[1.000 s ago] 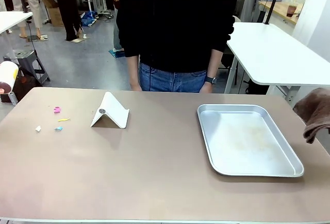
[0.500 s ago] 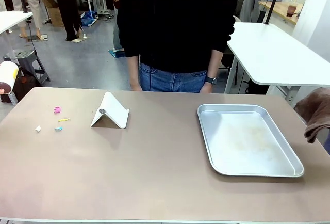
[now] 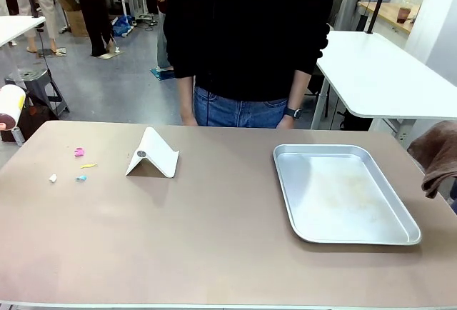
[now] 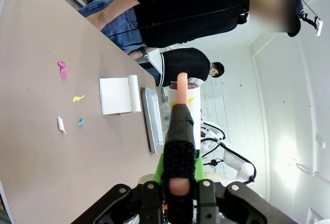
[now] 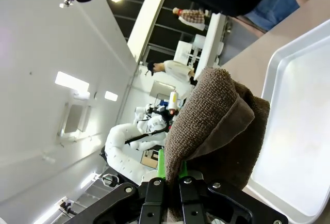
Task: Clean the surface of the table.
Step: If a person points to the right, clean the right side of the table with your right hand, and if they point to the left, clean the left side with your left hand.
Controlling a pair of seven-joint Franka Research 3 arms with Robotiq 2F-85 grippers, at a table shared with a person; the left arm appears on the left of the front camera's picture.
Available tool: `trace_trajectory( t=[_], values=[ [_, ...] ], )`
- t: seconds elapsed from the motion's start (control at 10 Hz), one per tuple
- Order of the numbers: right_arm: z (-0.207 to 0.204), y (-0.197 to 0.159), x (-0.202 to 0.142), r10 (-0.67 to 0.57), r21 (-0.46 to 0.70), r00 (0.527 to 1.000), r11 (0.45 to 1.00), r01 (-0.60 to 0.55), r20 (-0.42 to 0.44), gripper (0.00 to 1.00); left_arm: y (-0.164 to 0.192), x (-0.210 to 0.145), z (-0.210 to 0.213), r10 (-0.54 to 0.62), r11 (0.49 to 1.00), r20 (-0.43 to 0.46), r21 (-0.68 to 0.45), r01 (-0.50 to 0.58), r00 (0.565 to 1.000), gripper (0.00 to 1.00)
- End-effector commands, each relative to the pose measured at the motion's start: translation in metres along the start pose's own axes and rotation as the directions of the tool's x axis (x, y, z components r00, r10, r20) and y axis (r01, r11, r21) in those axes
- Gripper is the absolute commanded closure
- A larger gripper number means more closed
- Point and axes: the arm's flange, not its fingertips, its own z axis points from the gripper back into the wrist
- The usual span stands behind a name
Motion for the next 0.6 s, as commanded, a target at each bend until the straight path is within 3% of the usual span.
trace_trajectory(
  t=[0.0, 0.5],
  values=[
    [0.0017, 0.0052, -0.0007, 0.01, 0.004, 1.0, 1.0, -0.01, 0.0, 0.93, -0.0038, -0.0016, 0.0003, -0.005, 1.0, -0.001, -0.003, 0.005, 1.0, 1.0],
    [0.0017, 0.0052, -0.0007, 0.01, 0.004, 1.0, 1.0, -0.01, 0.0, 0.93, -0.0038, -0.0016, 0.0003, -0.005, 1.0, -0.001, -0.003, 0.005, 1.0, 1.0]
  ],
)
